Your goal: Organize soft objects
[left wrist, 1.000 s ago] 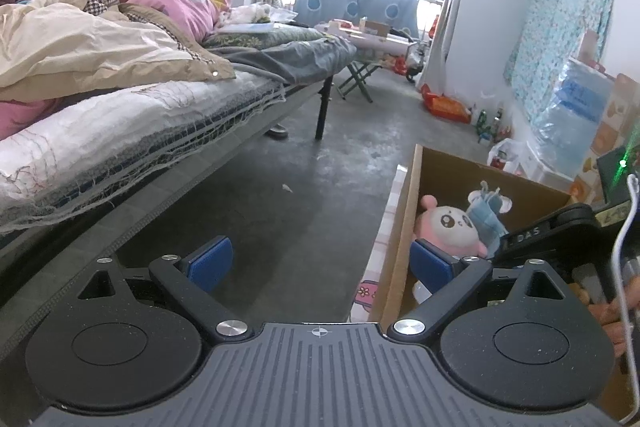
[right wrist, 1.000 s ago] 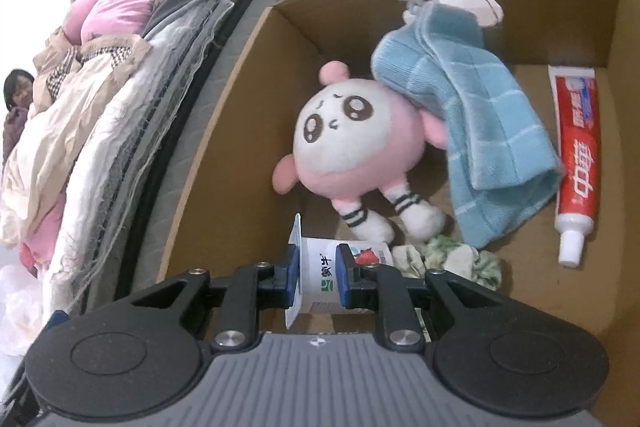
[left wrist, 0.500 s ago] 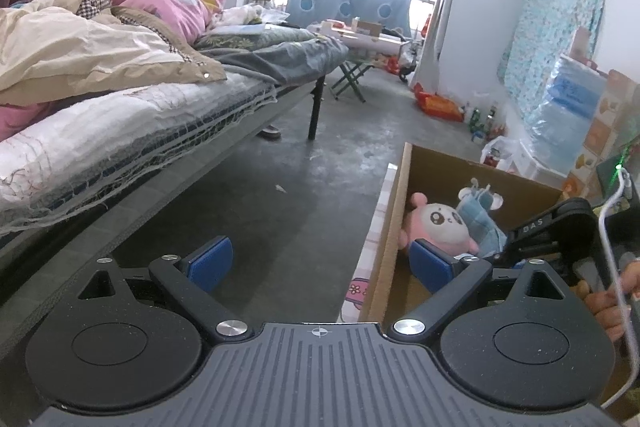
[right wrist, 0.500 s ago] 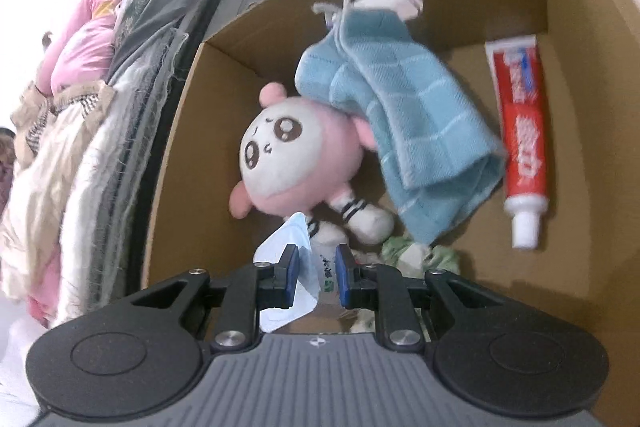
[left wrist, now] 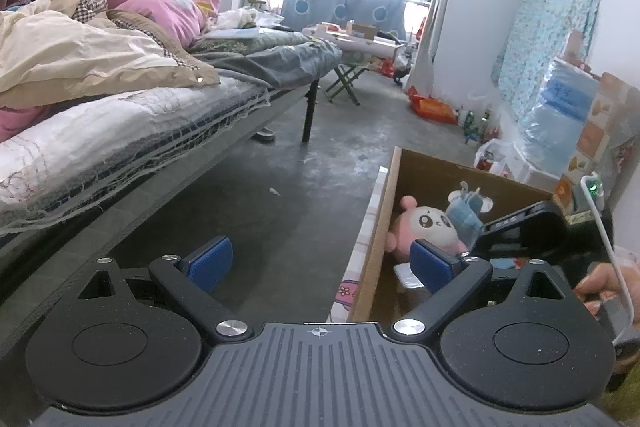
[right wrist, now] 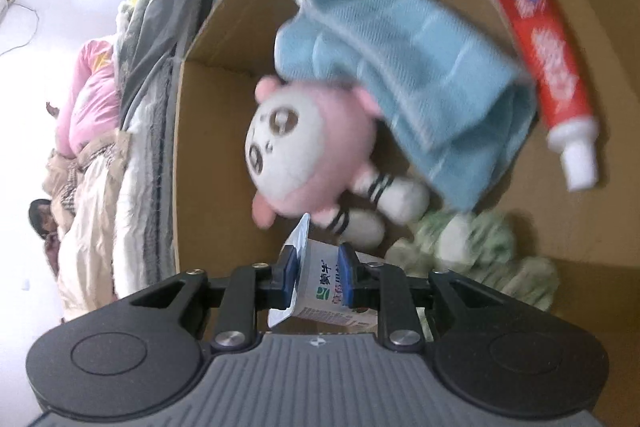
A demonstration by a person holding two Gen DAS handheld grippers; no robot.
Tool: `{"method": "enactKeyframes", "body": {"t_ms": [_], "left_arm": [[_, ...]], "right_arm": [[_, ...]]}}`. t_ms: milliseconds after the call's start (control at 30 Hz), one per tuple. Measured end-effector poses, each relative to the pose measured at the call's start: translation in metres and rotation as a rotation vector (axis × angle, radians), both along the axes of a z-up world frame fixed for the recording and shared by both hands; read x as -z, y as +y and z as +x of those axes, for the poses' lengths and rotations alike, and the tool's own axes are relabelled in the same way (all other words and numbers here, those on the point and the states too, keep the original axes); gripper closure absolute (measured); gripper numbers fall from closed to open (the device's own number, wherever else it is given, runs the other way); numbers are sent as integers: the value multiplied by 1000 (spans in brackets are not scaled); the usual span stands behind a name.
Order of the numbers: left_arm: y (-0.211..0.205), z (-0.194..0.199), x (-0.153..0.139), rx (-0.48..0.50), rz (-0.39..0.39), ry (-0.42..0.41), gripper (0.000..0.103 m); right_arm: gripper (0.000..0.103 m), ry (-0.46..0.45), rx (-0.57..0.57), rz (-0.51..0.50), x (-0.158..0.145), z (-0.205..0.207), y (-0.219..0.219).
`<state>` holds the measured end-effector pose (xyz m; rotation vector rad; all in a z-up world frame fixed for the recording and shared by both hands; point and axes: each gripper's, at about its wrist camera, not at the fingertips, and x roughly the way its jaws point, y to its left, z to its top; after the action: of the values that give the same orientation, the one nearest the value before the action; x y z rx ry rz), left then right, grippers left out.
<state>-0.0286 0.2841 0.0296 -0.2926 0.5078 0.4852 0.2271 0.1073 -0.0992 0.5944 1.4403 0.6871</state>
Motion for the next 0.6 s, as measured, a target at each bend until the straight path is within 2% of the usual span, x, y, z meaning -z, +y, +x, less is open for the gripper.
{"method": "enactKeyframes", "body": {"t_ms": [133, 233, 367, 600], "left_arm": [[-2, 2, -2, 4, 11, 5, 7], [-3, 2, -3, 3, 16, 5, 7], [-6, 2, -4, 4, 20, 11, 7], [-8, 3, -6, 17, 20, 3, 7]], "right_arm": [[85, -6, 2, 31, 4, -8, 12], [85, -59, 17, 28, 4, -12, 19], [85, -67, 12, 56, 5, -12, 12], [85, -205, -81, -10, -32, -22, -5]]}}
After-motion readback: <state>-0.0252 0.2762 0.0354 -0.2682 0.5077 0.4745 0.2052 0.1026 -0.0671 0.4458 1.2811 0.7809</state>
